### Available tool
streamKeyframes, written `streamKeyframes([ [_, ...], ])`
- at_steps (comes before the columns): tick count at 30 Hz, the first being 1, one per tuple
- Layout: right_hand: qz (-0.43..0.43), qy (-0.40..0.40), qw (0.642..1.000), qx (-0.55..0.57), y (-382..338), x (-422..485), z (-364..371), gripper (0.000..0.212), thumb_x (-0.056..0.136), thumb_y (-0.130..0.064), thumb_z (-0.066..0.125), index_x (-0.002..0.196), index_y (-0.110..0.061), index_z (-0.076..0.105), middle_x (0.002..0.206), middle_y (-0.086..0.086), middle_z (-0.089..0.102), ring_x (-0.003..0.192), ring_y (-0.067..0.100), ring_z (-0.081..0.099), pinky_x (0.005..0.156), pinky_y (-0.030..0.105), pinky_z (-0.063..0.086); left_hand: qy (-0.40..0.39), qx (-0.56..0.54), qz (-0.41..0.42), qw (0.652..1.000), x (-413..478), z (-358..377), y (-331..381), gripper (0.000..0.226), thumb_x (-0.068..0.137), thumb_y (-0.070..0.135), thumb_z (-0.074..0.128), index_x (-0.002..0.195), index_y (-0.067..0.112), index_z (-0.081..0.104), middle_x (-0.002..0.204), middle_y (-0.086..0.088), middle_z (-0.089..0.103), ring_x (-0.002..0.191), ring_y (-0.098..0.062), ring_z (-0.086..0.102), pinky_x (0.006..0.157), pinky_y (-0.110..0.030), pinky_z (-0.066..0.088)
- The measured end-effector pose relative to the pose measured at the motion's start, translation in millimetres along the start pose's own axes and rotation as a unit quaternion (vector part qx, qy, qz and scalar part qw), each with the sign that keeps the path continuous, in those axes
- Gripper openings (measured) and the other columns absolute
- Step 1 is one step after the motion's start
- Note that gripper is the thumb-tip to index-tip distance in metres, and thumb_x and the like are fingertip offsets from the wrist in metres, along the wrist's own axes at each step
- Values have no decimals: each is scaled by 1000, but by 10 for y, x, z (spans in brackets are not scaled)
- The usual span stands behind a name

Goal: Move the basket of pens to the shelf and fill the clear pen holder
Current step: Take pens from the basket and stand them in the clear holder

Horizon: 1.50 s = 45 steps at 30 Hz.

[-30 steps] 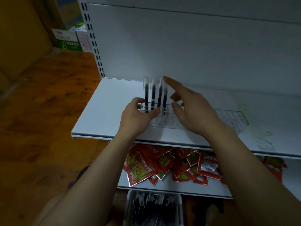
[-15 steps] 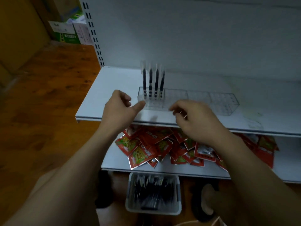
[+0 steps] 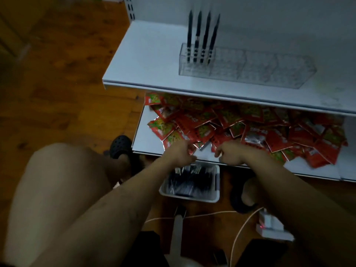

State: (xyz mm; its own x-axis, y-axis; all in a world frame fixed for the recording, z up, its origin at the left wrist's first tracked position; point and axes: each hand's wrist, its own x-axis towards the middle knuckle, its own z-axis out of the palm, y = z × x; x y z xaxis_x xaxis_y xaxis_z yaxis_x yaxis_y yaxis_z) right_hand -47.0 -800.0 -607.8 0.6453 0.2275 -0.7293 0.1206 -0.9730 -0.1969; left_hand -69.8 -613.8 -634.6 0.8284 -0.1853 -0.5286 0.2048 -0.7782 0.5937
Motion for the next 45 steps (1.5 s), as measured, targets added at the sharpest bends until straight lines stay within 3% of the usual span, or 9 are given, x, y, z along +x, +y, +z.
streamKeyframes([
  [5, 14, -11, 991, 130, 0, 348, 521, 27, 92, -11, 51, 114, -10, 68, 122, 10, 63, 105, 25, 60, 90, 31, 49, -27, -82, -162, 983, 43, 769, -660, 9, 84, 19, 68, 89, 11, 66, 99, -14, 68, 98, -24, 64, 77, -26, 46],
  [8, 28, -29, 970, 240, -129, 586, 952, 35, 93, -8, 48, 124, -14, 63, 117, 8, 60, 81, 22, 61, 71, 35, 54, -80, -73, -197, 974, 47, 1077, -860, 24, 87, 21, 67, 106, 6, 65, 110, -13, 68, 103, -26, 62, 82, -30, 49],
  [12, 25, -150, 960, 236, -327, 943, 1590, 52, 95, -7, 45, 144, -23, 40, 138, 12, 50, 101, 29, 58, 70, 30, 42, -40, -119, -232, 965, 230, 1024, -870, 35, 83, 16, 71, 113, 2, 62, 111, -11, 66, 107, -27, 62, 84, -29, 47],
  [20, 33, -123, 967, 222, -312, 1392, 2029, 62, 91, -13, 48, 149, -30, 31, 139, 11, 49, 117, 30, 54, 91, 32, 49, 29, -148, -303, 941, 513, 835, -1129, 44, 80, 2, 65, 123, 5, 54, 116, -16, 64, 99, -30, 64, 81, -35, 55],
  [25, -7, -82, 989, 124, -266, 1430, 2044, 42, 88, 3, 48, 126, -14, 49, 107, 13, 56, 95, 30, 57, 71, 30, 42, 36, -159, -325, 932, 413, 918, -1341, 40, 87, 5, 67, 125, 5, 54, 119, -14, 64, 89, -21, 61, 66, -25, 52],
  [31, 9, 12, 978, 209, -207, 1348, 2028, 20, 93, -9, 56, 110, -17, 62, 100, 8, 64, 84, 26, 60, 73, 35, 51, 52, -198, -303, 931, 469, 758, -1270, 40, 81, 1, 69, 119, 6, 57, 113, -14, 66, 91, -24, 64, 58, -21, 48],
  [35, 34, 96, 926, 364, -232, 1238, 1696, 20, 91, -23, 66, 103, -8, 71, 82, 1, 67, 74, 15, 62, 71, 27, 47, 48, -213, -256, 942, 471, 620, -1013, 31, 81, 2, 62, 111, 9, 58, 111, -20, 66, 101, -35, 65, 84, -40, 56],
  [38, 25, 168, 889, 425, -256, 1055, 1305, 19, 88, -25, 69, 72, -15, 68, 58, -5, 55, 57, 9, 51, 57, 23, 39, 68, -214, -199, 954, 410, 440, -754, 17, 82, 3, 59, 90, 16, 52, 100, -17, 68, 81, -29, 63, 68, -31, 51],
  [45, -51, 285, 865, 410, -436, 345, 301, 23, 89, -19, 68, 67, -17, 59, 62, 2, 56, 59, 18, 53, 62, 30, 42, 136, -259, -54, 955, 38, -289, -13, 16, 89, 24, 67, 84, 16, 54, 81, -3, 62, 69, -17, 57, 59, -26, 48],
])
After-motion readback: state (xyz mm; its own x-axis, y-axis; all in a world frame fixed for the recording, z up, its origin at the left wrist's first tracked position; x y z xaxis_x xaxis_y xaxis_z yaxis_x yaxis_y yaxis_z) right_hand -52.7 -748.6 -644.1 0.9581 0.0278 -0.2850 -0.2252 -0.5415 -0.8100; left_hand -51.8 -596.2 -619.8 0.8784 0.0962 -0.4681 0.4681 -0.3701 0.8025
